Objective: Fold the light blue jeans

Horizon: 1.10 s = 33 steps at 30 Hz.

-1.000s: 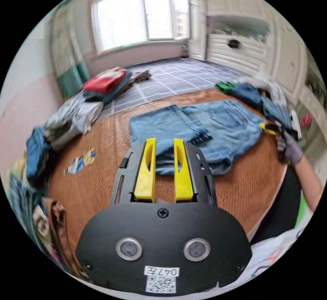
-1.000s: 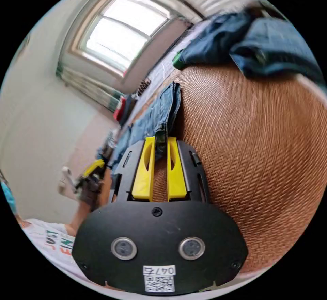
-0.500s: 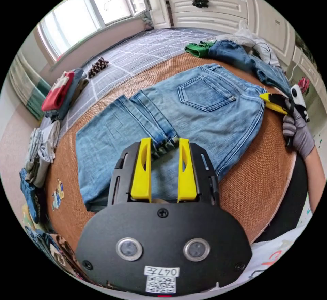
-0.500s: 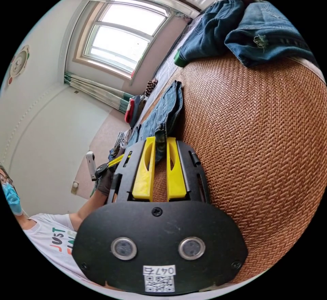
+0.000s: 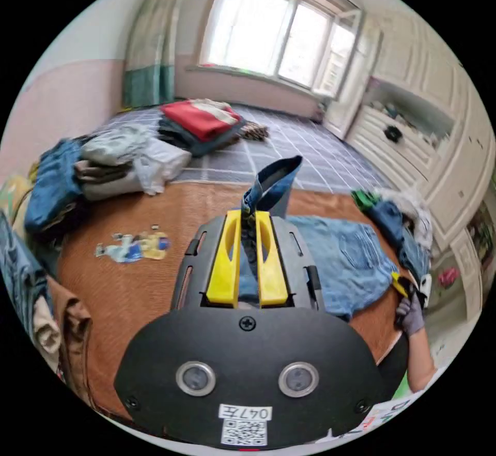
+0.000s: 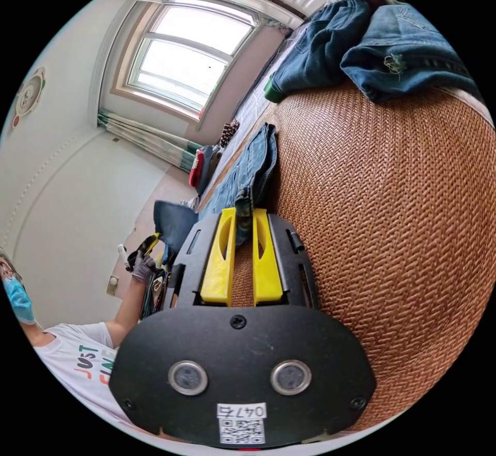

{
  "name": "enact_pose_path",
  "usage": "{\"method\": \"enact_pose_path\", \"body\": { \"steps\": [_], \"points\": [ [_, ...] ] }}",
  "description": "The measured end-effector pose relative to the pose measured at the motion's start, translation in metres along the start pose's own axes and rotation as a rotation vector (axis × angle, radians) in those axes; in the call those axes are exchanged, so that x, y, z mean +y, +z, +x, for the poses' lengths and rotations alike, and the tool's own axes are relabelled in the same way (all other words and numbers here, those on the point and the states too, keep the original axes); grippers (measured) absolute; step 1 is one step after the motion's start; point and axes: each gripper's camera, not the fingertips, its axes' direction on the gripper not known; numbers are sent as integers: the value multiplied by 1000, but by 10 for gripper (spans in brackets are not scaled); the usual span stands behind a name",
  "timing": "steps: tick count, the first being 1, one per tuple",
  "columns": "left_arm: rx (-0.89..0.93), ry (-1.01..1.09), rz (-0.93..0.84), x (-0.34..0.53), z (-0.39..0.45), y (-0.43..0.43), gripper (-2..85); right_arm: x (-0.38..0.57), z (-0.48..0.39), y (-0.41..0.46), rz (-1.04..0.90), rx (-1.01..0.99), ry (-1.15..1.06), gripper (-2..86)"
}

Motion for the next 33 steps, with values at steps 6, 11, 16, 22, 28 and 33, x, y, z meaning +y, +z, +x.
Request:
{"method": "enact_pose_path", "body": {
  "steps": [6, 11, 16, 22, 28, 33],
  "points": [
    [-326, -265, -91, 47, -188, -59, 108, 13, 6, -3, 0, 3, -3, 14],
    [-251, -250, -118, 111, -213, -79, 98, 19, 13, -7, 2, -1, -2, 14],
    [-100, -157, -183, 146, -179, -49, 76, 22, 18, -11, 6, -1, -5, 14],
    [-69, -78, -206, 149, -126, -8, 47, 20, 26, -17, 10, -10, -2, 14],
    [-89, -3, -179, 130, -73, 18, -4, 11, 32, -23, 10, -14, 0, 14],
    [-119, 43, -237, 111, -38, 59, -10, 0, 36, -27, 10, -15, 0, 14]
  ]
}}
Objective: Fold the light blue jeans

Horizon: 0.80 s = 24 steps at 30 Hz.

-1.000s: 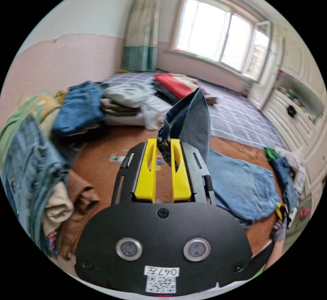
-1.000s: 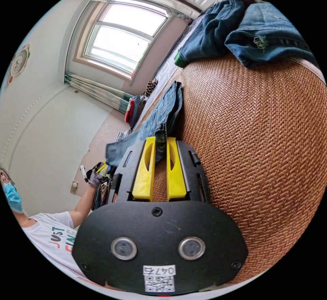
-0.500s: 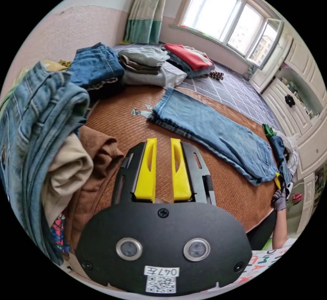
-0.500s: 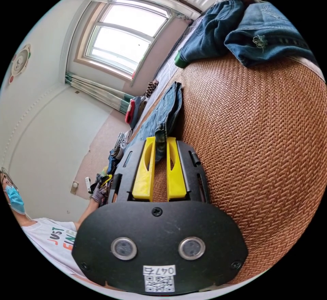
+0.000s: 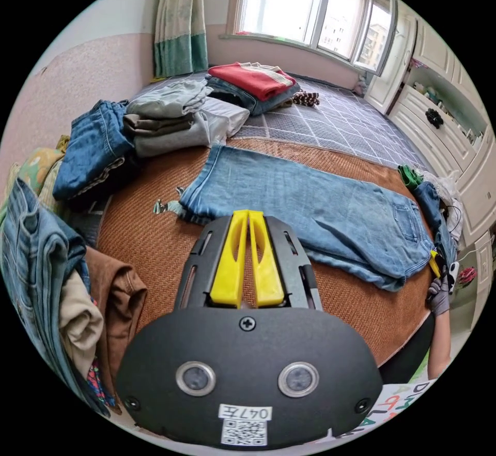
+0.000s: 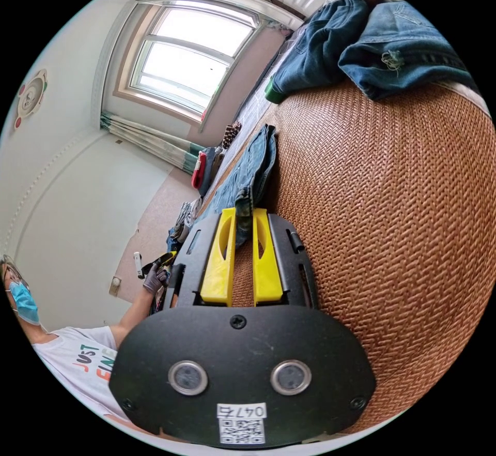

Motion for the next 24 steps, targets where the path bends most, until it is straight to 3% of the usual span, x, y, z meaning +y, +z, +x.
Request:
{"method": "enact_pose_path", "body": {
  "steps": [6, 18, 22, 24],
  "points": [
    [-104, 1, -191, -4, 24, 68, -10, -19, 1, -4, -1, 2, -1, 14],
    [54, -100, -129, 2, 42, 66, -10, -68, -17, -7, -23, 35, -27, 35],
    [270, -69, -91, 50, 57, 36, -10, -63, -84, -74, 389, 368, -172, 66],
    [417, -63, -108, 89, 70, 28, -10, -85, -106, -70, 382, 393, -249, 85]
  ]
}}
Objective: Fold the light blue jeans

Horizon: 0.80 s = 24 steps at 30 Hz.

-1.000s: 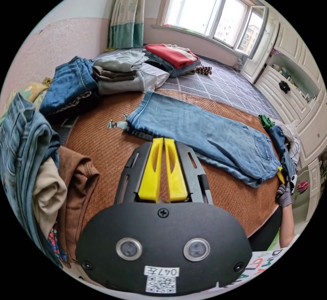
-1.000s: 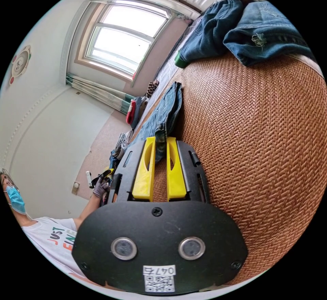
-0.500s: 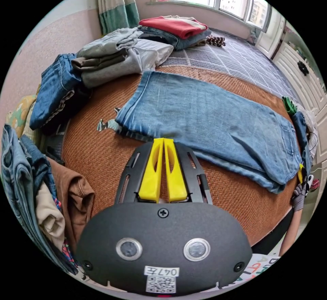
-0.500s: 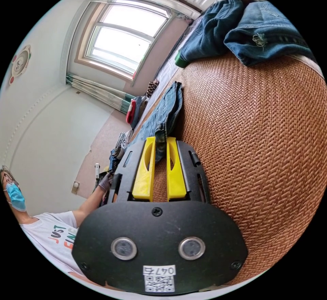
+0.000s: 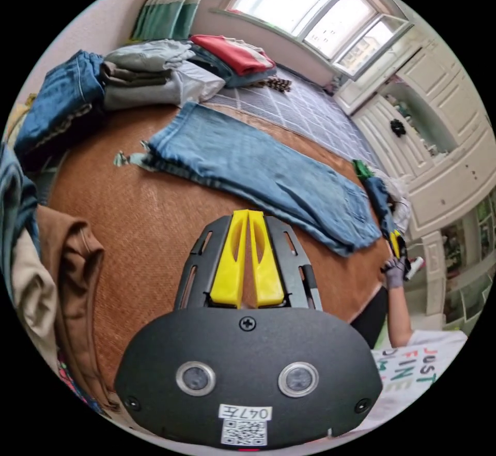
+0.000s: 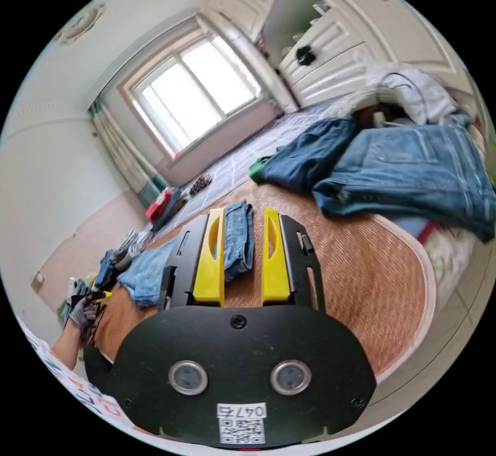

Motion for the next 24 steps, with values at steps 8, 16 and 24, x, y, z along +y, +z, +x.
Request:
{"method": "enact_pose_path", "body": {
  "steps": [8, 16, 24],
  "points": [
    [-365, 156, -165, 71, 86, 42, -10, -154, -91, 182, -320, -52, -304, 127],
    [-357, 132, -148, 97, 96, 59, -10, -201, -110, 349, -575, 33, -301, 123],
    [-350, 137, -195, 122, 86, 71, -10, -225, -148, 413, -622, 164, -384, 17]
  ]
}}
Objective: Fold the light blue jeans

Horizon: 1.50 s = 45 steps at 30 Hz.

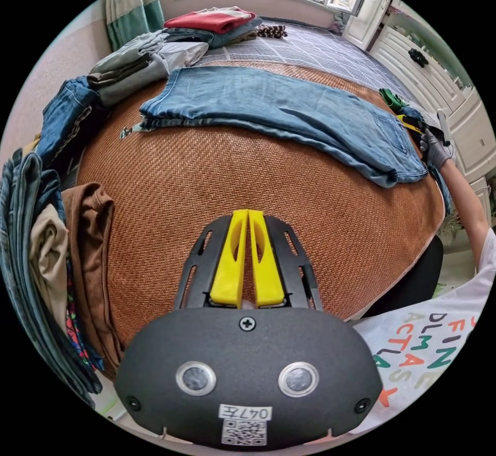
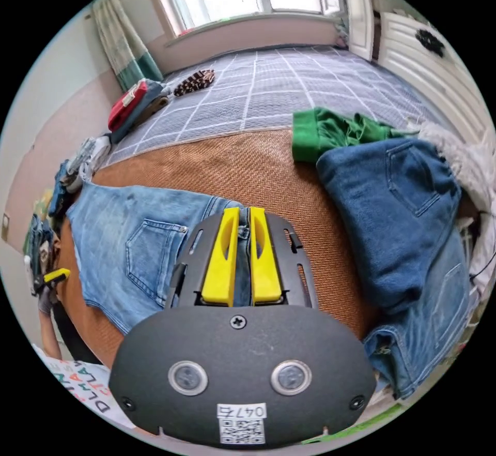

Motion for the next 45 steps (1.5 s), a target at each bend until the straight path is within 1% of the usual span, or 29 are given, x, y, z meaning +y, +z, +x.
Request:
{"method": "enact_pose_path", "body": {
  "steps": [1, 3, 6, 7, 8, 9, 11, 12, 13, 15, 17, 18, 21, 23, 27, 29, 33, 34, 36, 38, 41, 42, 45],
  "points": [
    [8, -7, 5, 4, -3, 1, -10, -6, -13, -6, 11, 36, -54, 3],
    [48, -38, 33, 23, -16, 6, -10, -11, -32, -23, 41, -12, -146, -5],
    [85, -75, 63, 47, -32, 13, -9, 10, -66, -73, 134, -198, -283, -9],
    [90, -84, 67, 51, -35, 15, -9, 33, -84, -98, 181, -299, -378, -9],
    [98, -105, 76, 61, -41, 17, -8, 66, -104, -124, 218, -407, -518, -10],
    [116, -134, 88, 72, -50, 20, -7, 84, -112, -136, 224, -451, -592, -10],
    [174, -193, 116, 91, -68, 25, -3, 159, -132, -169, 181, -526, -803, -10],
    [221, -229, 141, 106, -84, 29, 4, 175, -131, -173, 157, -531, -821, -10],
    [252, -243, 156, 113, -92, 31, 8, 202, -124, -176, 98, -536, -816, -10],
    [464, -320, 225, 145, -130, 44, 57, 231, -105, -166, -14, -509, -756, -11],
    [580, -393, 288, 168, -156, 51, 82, 255, -77, -145, -134, -427, -660, -10],
    [604, -430, 336, 182, -170, 51, 93, 259, -71, -141, -152, -412, -643, -10],
    [560, -504, 425, 208, -198, 44, 107, 262, -44, -127, -159, -410, -569, -10],
    [543, -536, 447, 215, -211, 44, 109, 255, -24, -120, -140, -430, -521, -10],
    [516, -556, 473, 203, -235, 46, 106, 248, -1, -112, -128, -432, -479, -10],
    [493, -572, 475, 189, -246, 51, 101, 246, 11, -113, -118, -428, -463, -10],
    [527, -649, 436, 152, -277, 81, 102, 247, 26, -117, -105, -414, -451, -10],
    [514, -661, 427, 147, -280, 84, 102, 248, 31, -118, -105, -409, -447, -10],
    [423, -688, 372, 129, -290, 96, 101, 248, 39, -117, -113, -406, -438, -10],
    [381, -681, 330, 117, -293, 104, 89, 247, 51, -114, -123, -394, -427, -10],
    [387, -634, 299, 104, -295, 108, 30, 247, 66, -111, -135, -383, -408, -10],
    [393, -611, 318, 104, -296, 103, 13, 246, 70, -110, -136, -381, -405, -10],
    [423, -547, 370, 108, -300, 82, -2, 244, 85, -114, -133, -372, -392, -10]
  ]
}}
